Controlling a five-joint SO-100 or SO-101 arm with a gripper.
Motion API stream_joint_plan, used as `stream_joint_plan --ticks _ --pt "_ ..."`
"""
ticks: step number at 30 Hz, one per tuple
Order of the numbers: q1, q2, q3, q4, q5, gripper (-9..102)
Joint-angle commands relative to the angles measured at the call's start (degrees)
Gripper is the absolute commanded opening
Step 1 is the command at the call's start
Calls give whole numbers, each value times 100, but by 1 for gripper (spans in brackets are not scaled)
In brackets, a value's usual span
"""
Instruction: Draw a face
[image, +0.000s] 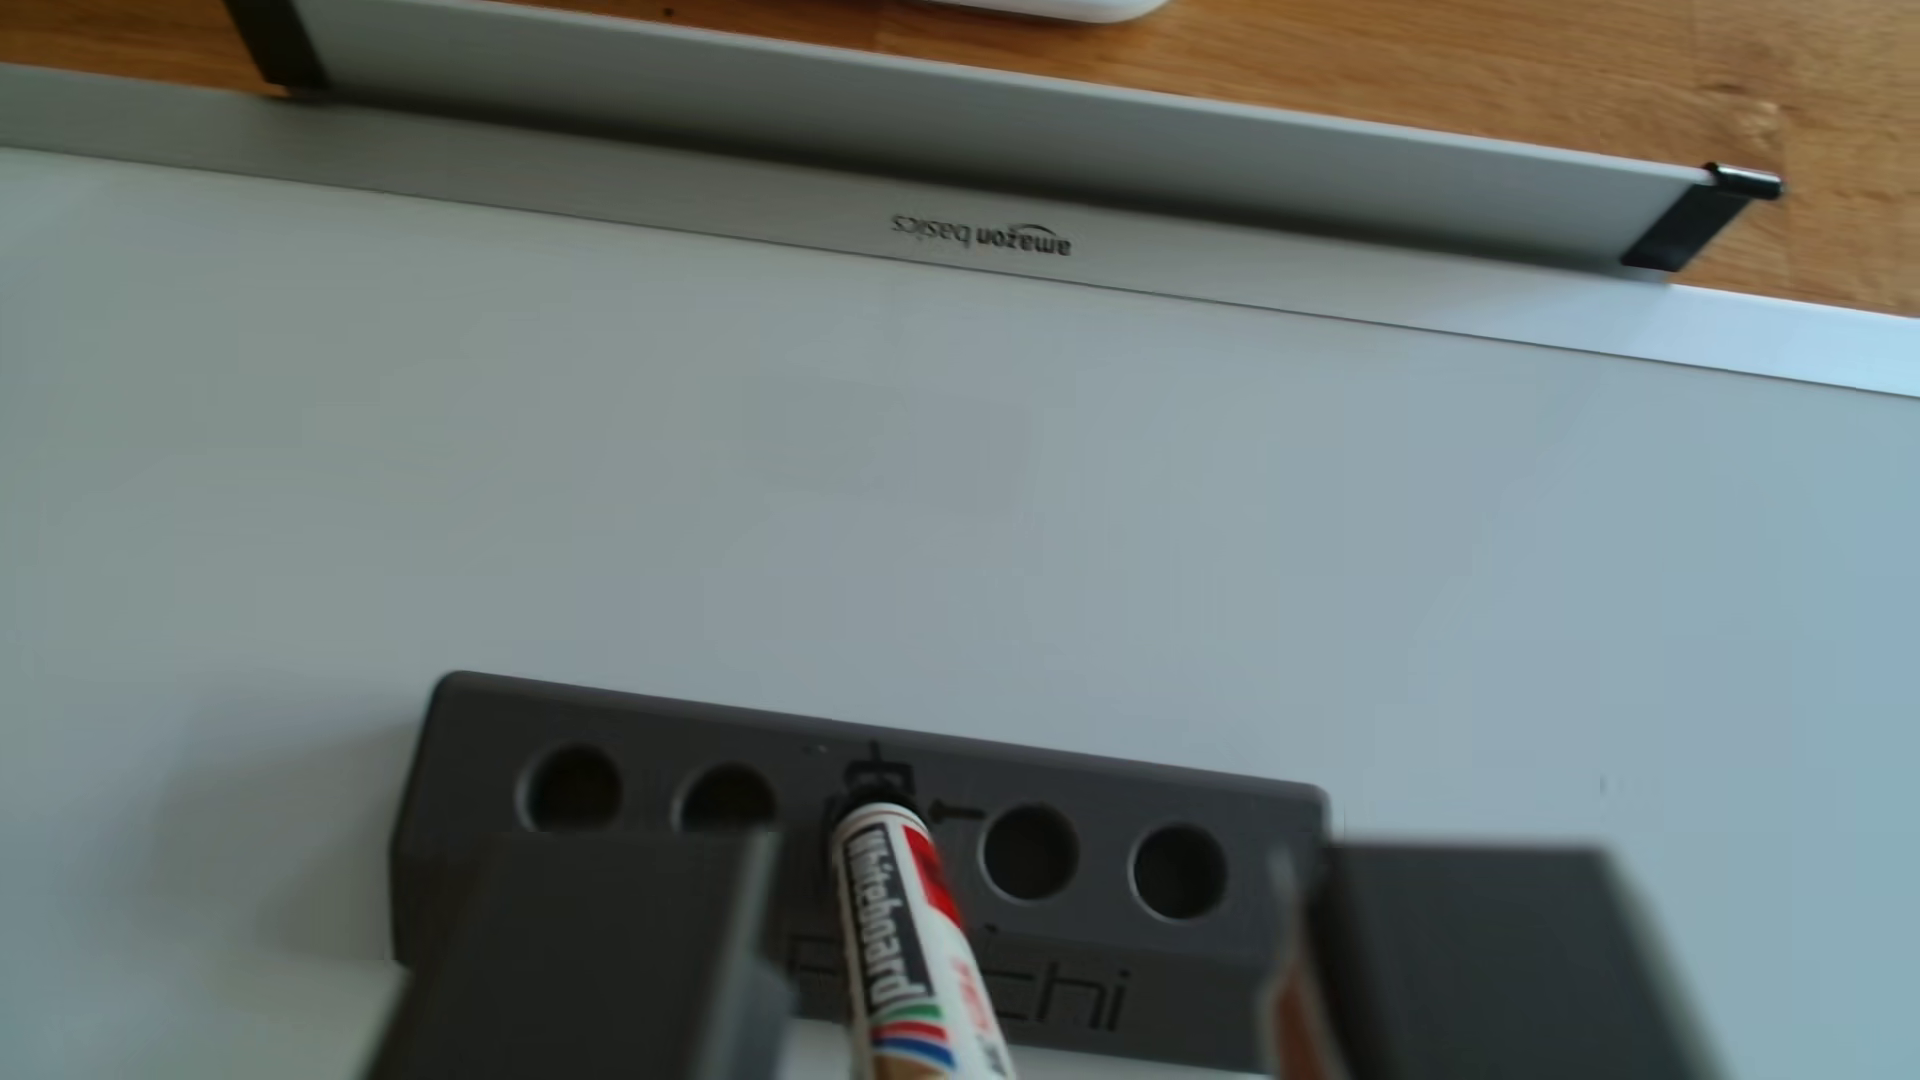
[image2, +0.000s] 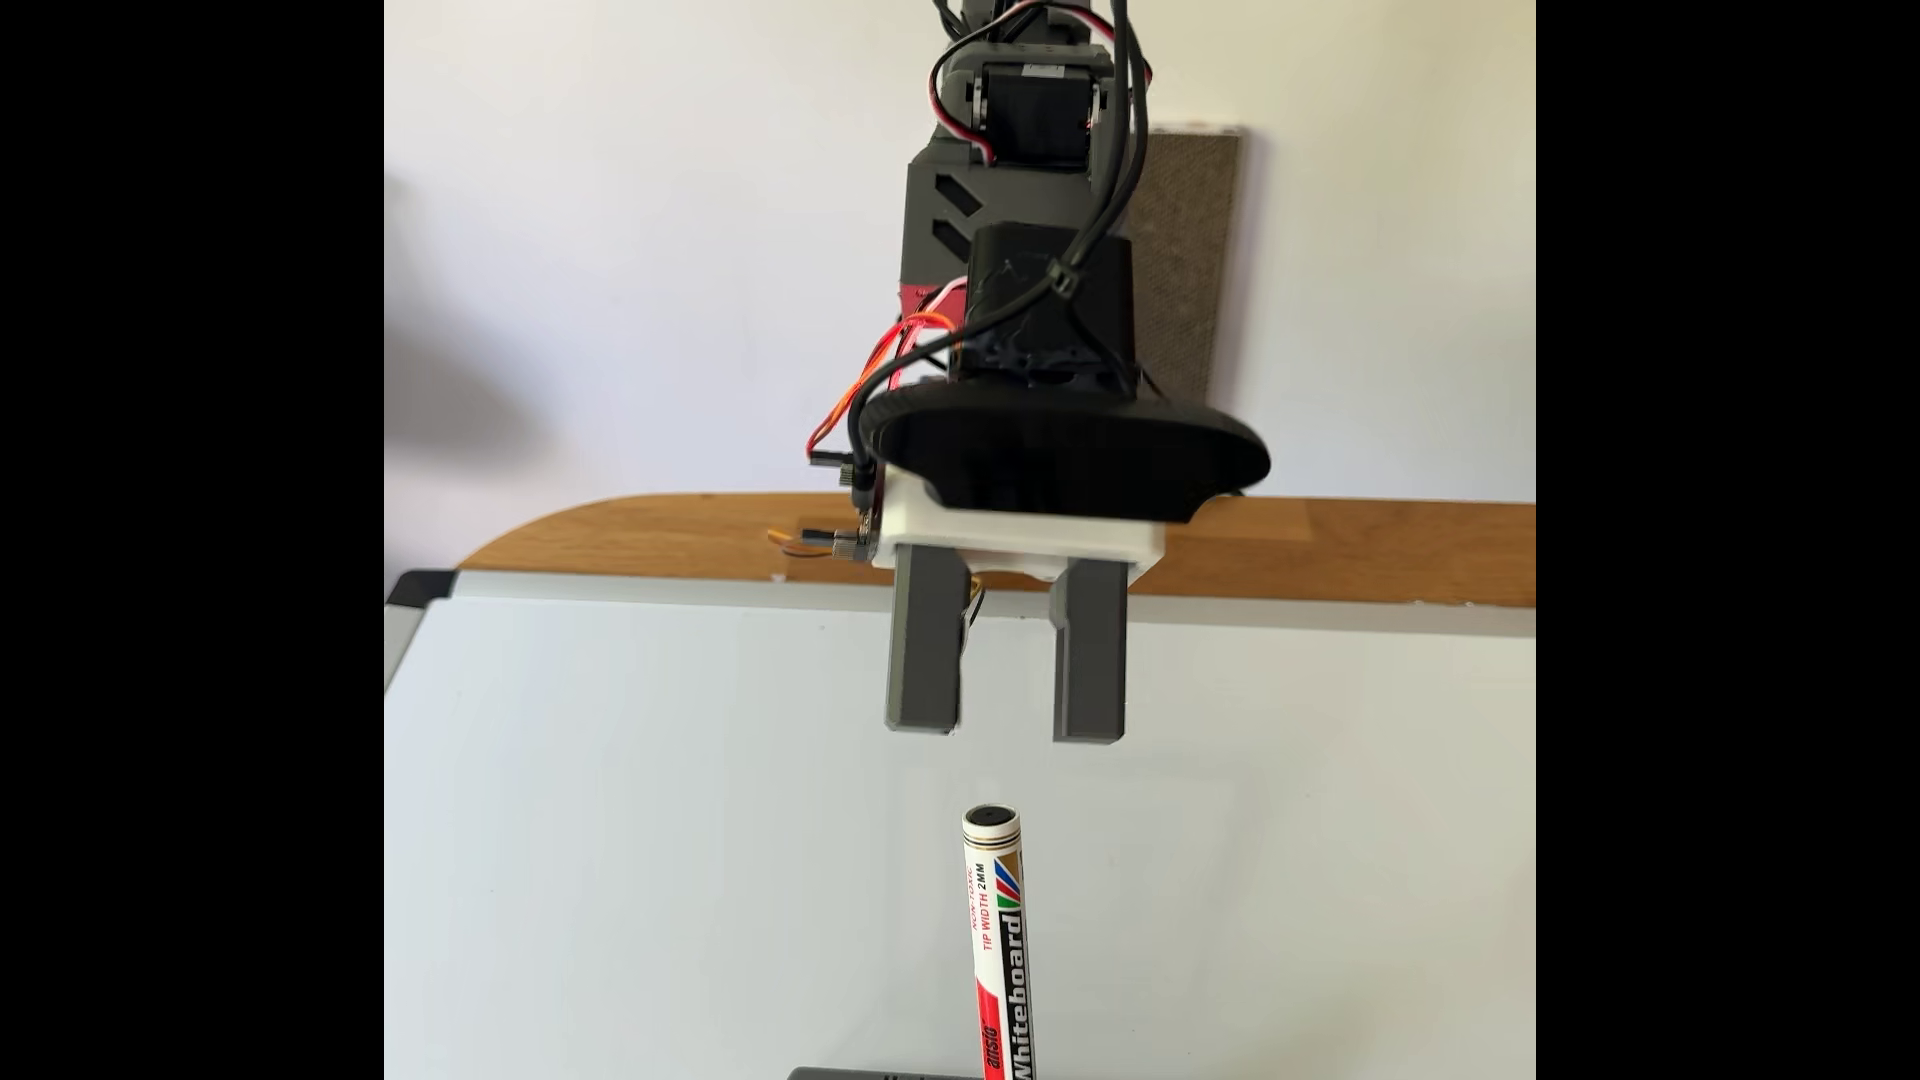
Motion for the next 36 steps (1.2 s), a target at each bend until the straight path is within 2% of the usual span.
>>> stream_joint_plan --ticks 1,25,36 --pt "44 123 -316 -413 -53 98" --pt "70 -694 -299 -334 18 98" --pt "70 -650 -308 211 -9 98"
